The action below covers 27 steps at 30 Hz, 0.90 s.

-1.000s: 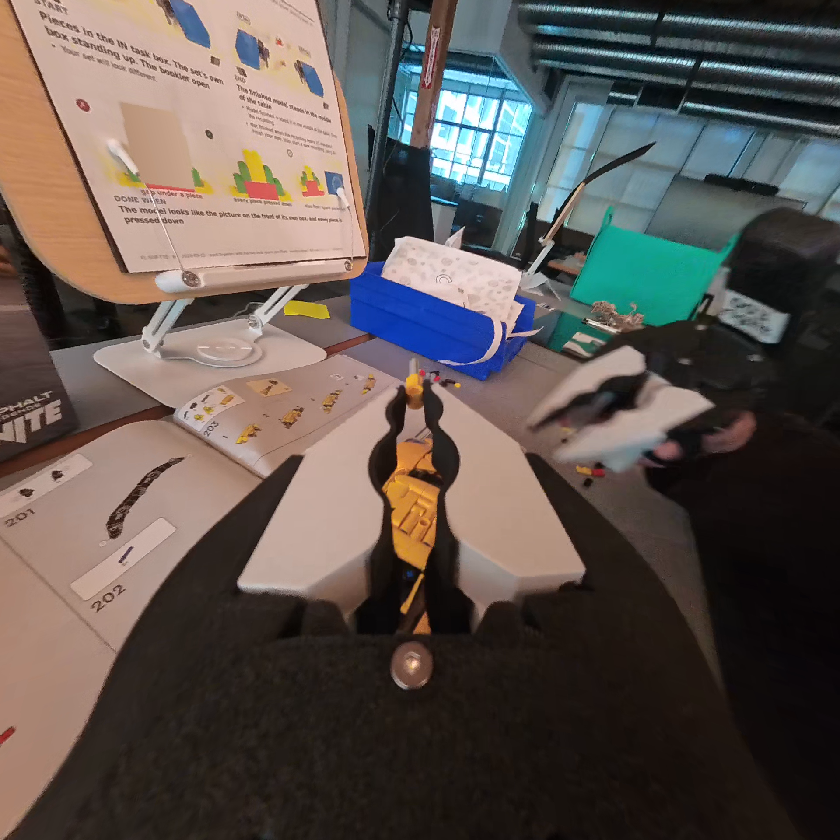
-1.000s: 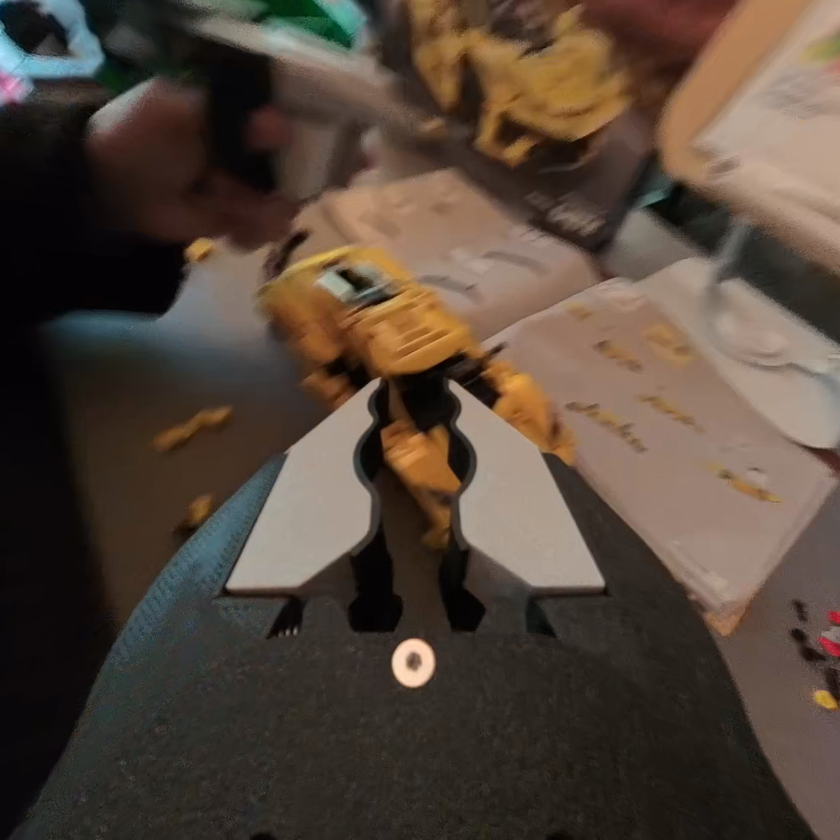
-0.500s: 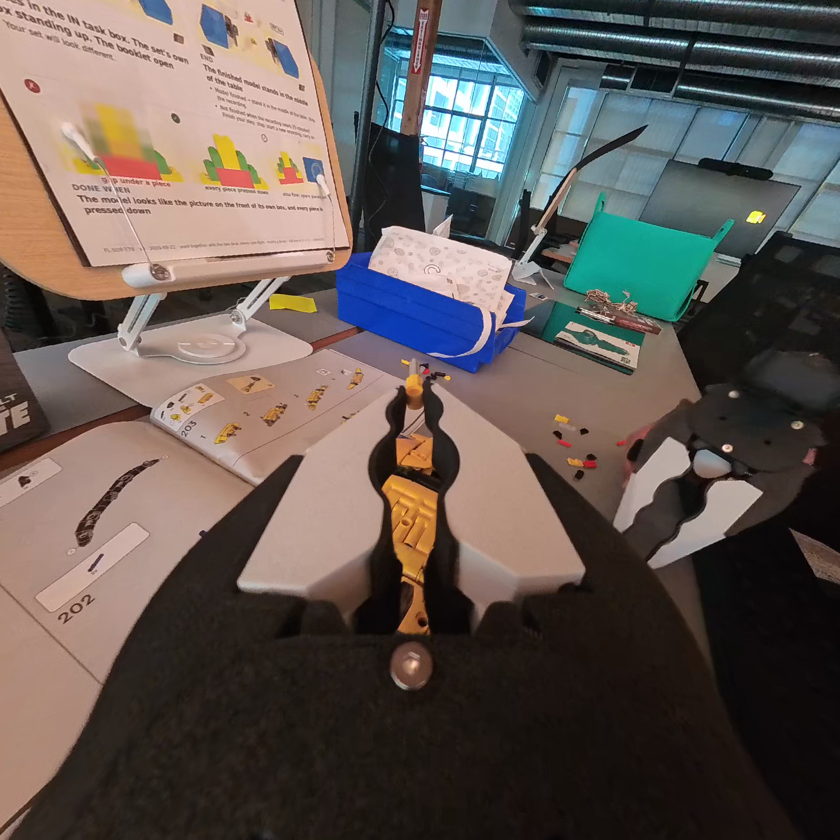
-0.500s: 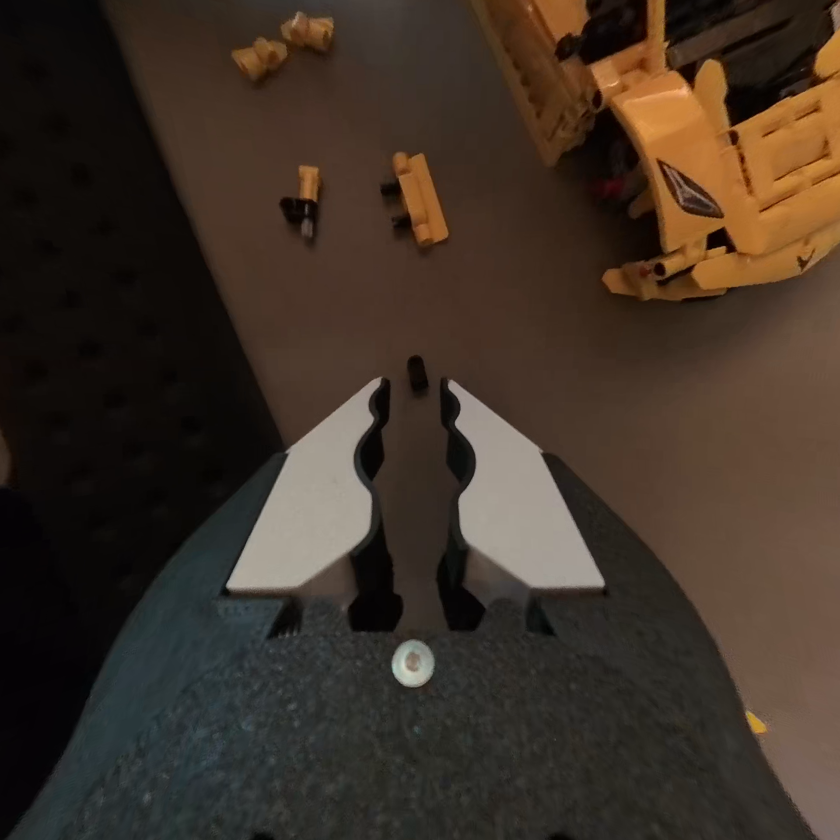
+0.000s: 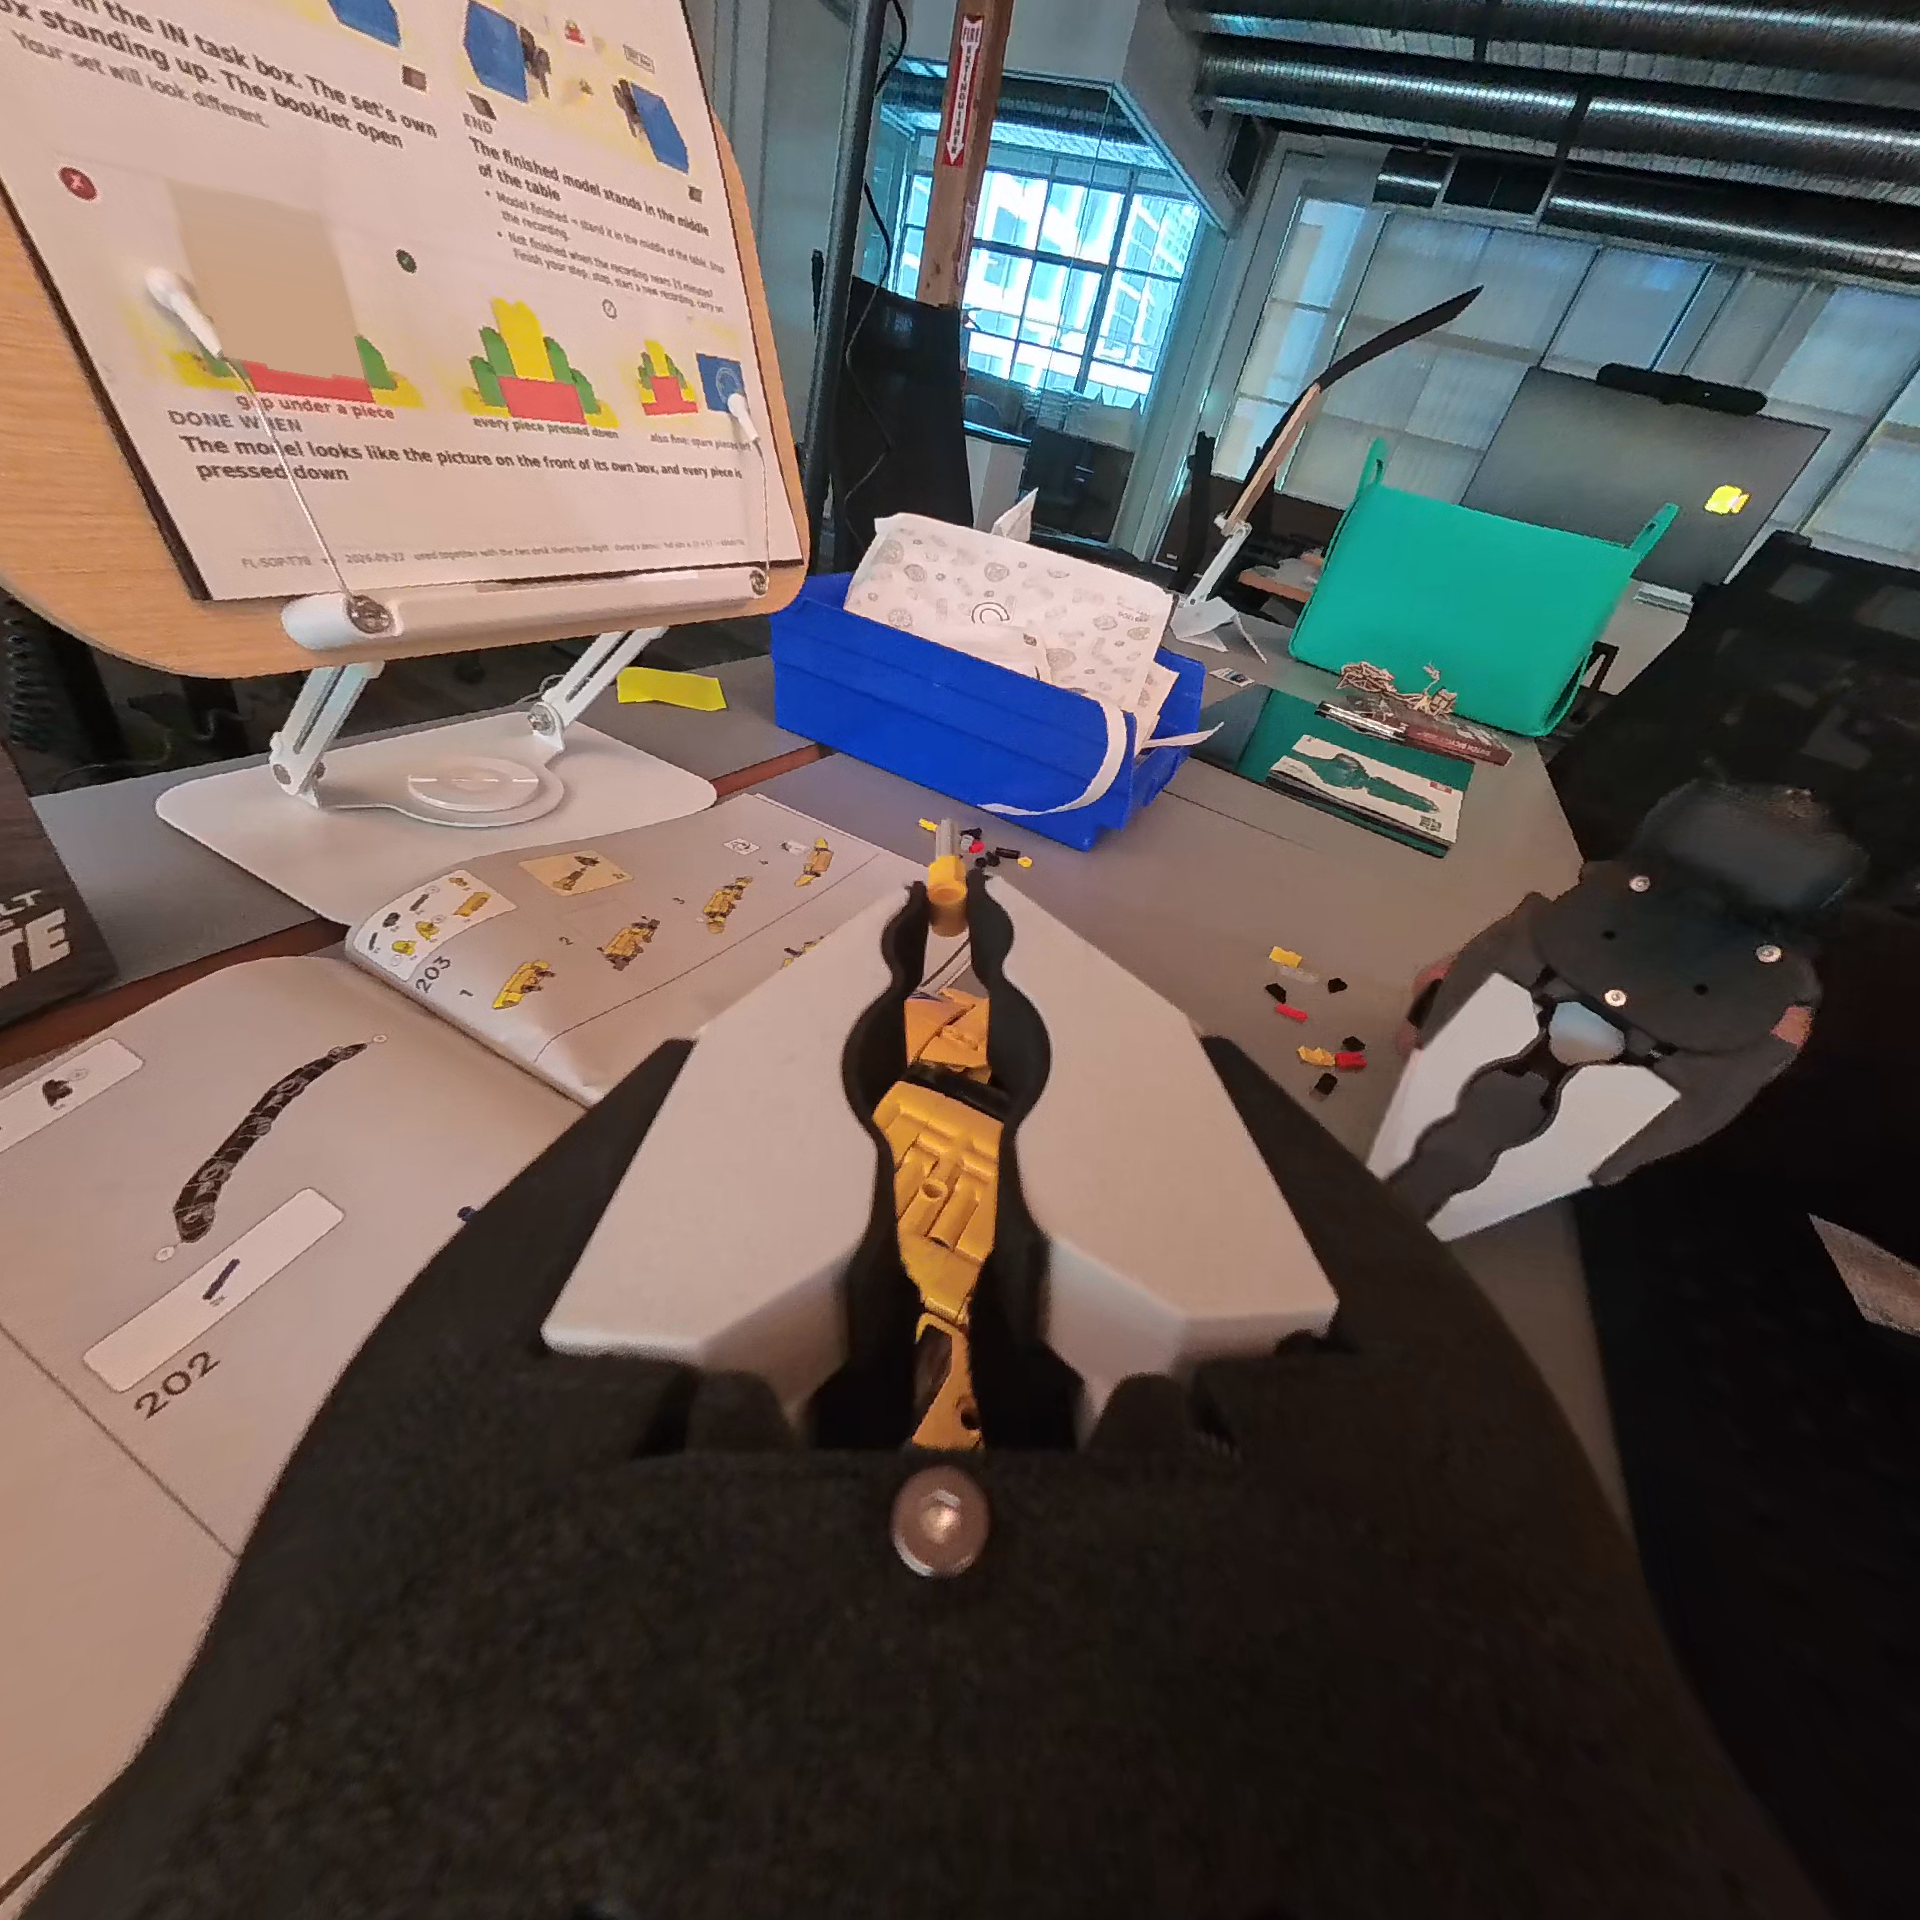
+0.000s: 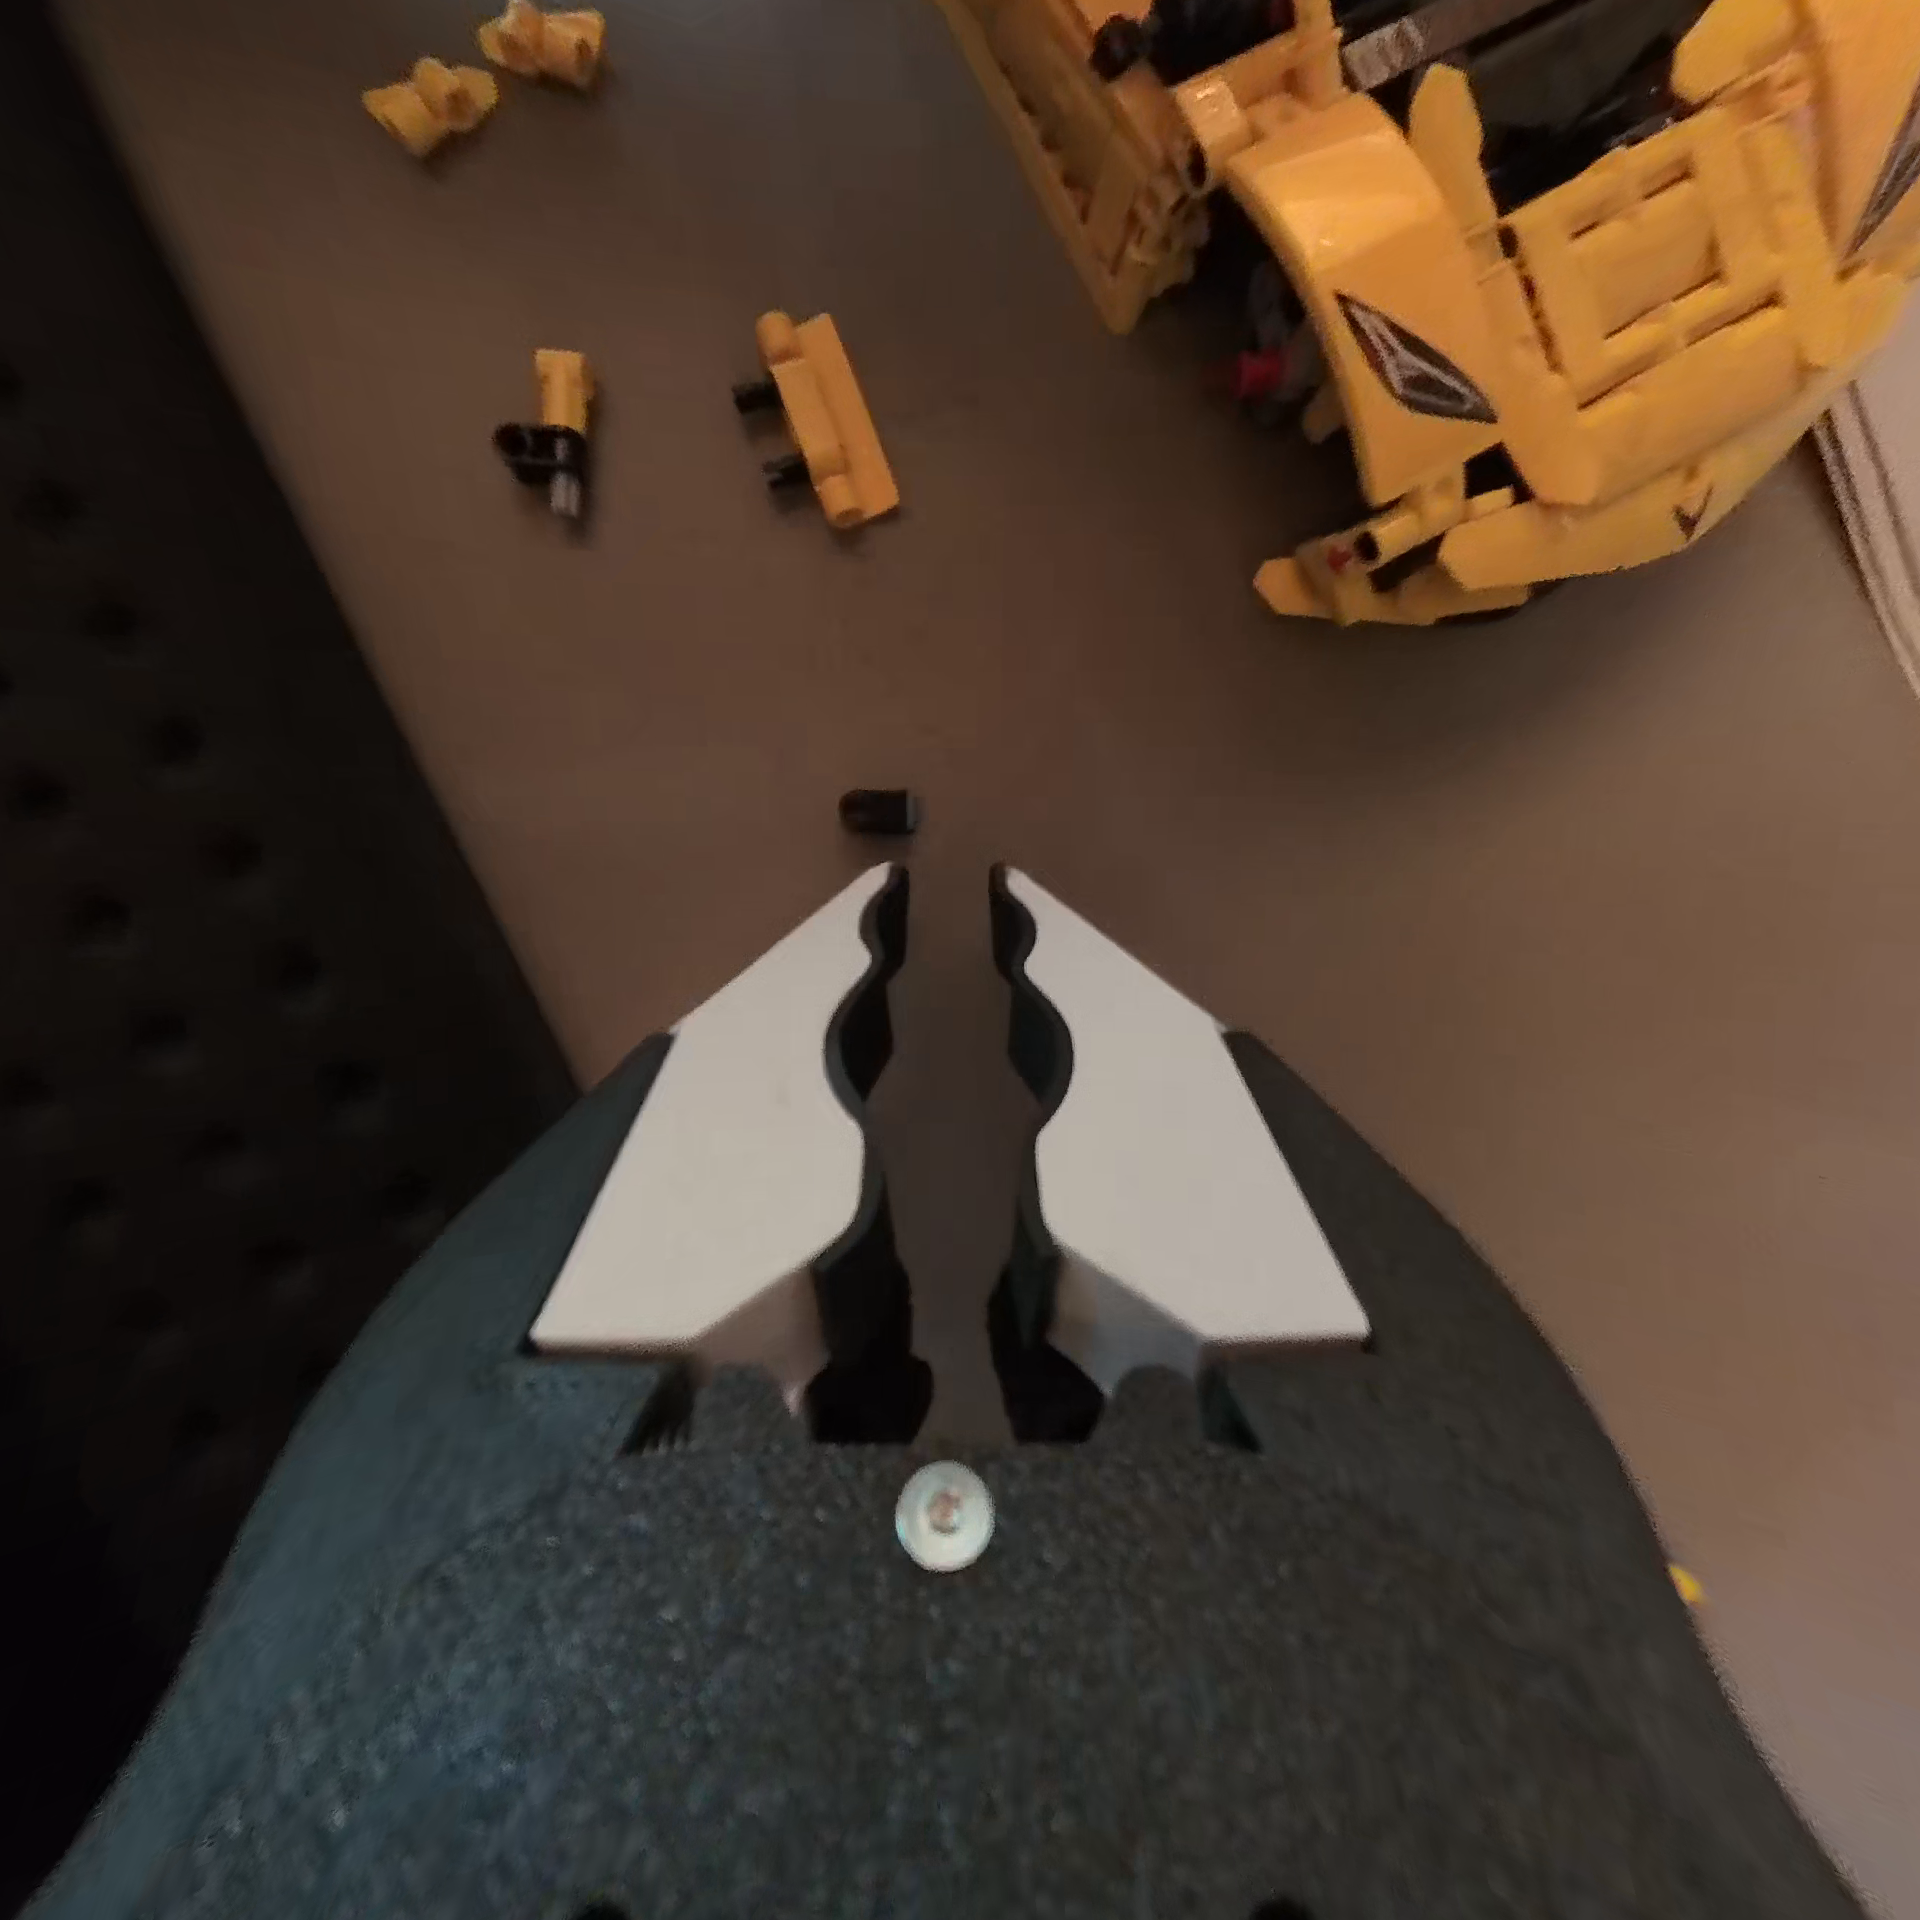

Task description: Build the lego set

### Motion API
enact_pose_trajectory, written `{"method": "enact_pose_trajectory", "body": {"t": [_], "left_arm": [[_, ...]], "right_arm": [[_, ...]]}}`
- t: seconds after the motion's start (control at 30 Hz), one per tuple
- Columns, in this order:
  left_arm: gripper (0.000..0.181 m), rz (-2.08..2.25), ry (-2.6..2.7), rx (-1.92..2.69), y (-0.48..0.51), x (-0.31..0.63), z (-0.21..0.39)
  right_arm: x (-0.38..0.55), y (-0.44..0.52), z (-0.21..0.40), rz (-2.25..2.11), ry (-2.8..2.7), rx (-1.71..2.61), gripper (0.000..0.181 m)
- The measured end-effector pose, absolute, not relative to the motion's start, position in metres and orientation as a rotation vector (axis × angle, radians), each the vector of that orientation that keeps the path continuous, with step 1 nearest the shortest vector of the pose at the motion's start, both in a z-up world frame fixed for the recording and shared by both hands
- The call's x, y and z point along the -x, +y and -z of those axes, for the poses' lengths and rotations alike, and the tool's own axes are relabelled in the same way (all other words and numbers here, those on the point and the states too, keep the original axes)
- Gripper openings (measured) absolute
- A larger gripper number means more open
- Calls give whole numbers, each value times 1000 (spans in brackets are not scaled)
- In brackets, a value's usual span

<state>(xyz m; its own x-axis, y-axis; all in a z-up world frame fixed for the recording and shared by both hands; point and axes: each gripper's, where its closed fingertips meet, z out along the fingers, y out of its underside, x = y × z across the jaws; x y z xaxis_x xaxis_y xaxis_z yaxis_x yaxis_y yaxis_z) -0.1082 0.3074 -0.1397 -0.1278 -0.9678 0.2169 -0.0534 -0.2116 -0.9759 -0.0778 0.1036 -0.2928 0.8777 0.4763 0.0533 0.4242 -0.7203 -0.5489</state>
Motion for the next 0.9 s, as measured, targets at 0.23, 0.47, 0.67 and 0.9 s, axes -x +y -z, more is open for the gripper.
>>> {"method": "enact_pose_trajectory", "body": {"t": [0.23,0.47,0.67,0.9], "left_arm": [[7,1452,1236,1337,305,107,142],[7,1449,1239,1335,305,107,142],[7,1471,1252,1326,301,108,141],[7,1871,1216,1243,273,118,114]], "right_arm": [[95,105,296,-137,-579,2422,28],[94,110,302,-108,-566,2484,25],[96,112,302,-125,-618,2473,16],[108,152,249,-205,-633,2120,15]]}}
